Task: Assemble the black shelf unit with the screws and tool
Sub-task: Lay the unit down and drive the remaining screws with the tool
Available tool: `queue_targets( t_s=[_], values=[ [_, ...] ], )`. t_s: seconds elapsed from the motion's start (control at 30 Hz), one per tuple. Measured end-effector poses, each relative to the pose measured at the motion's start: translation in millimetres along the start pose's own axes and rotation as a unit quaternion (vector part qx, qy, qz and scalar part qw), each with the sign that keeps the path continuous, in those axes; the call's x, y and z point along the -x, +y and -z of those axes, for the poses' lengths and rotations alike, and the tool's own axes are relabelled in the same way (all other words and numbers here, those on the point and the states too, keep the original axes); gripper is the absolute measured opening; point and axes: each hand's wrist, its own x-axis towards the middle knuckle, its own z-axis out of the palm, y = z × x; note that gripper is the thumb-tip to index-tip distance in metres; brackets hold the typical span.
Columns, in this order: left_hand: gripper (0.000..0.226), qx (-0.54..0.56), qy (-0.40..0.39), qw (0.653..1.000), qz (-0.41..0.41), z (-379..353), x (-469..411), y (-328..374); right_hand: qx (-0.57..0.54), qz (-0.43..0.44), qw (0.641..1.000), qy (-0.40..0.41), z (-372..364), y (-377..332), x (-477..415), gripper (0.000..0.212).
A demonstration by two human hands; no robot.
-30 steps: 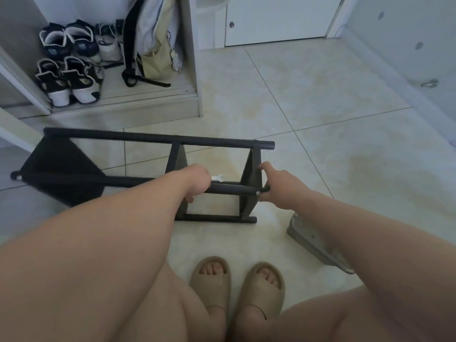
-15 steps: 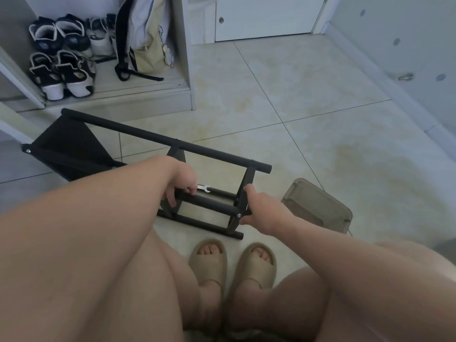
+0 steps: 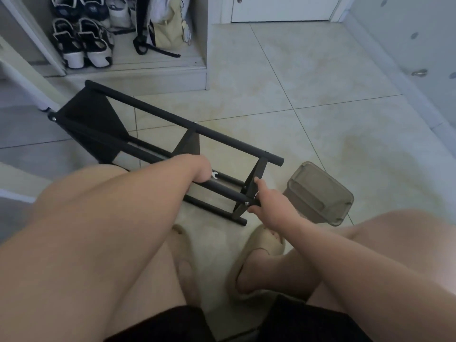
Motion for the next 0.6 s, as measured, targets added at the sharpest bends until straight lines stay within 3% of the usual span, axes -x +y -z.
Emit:
queue_targets(
  t_s=[0.17, 0.43, 0.6],
  values=[
    [0.032, 0.034, 0.085, 0.996, 0.002, -39.3, 3.1, -2.5, -0.043, -0.002, 0.999, 0.003, -5.4, 0.9, 20.0, 0.078],
    [0.027, -0.005, 0.080, 0.997, 0.022, -72.7, 16.1, -1.5, -0.027, -0.017, 0.999, -0.037, -22.3, 9.9, 59.8, 0.063],
    [0.024, 0.048, 0.069, 0.996, 0.021, -79.0, 29.1, -8.4, -0.007, -0.006, 0.999, -0.040, -26.7, 1.9, 68.9, 0.060]
  ],
)
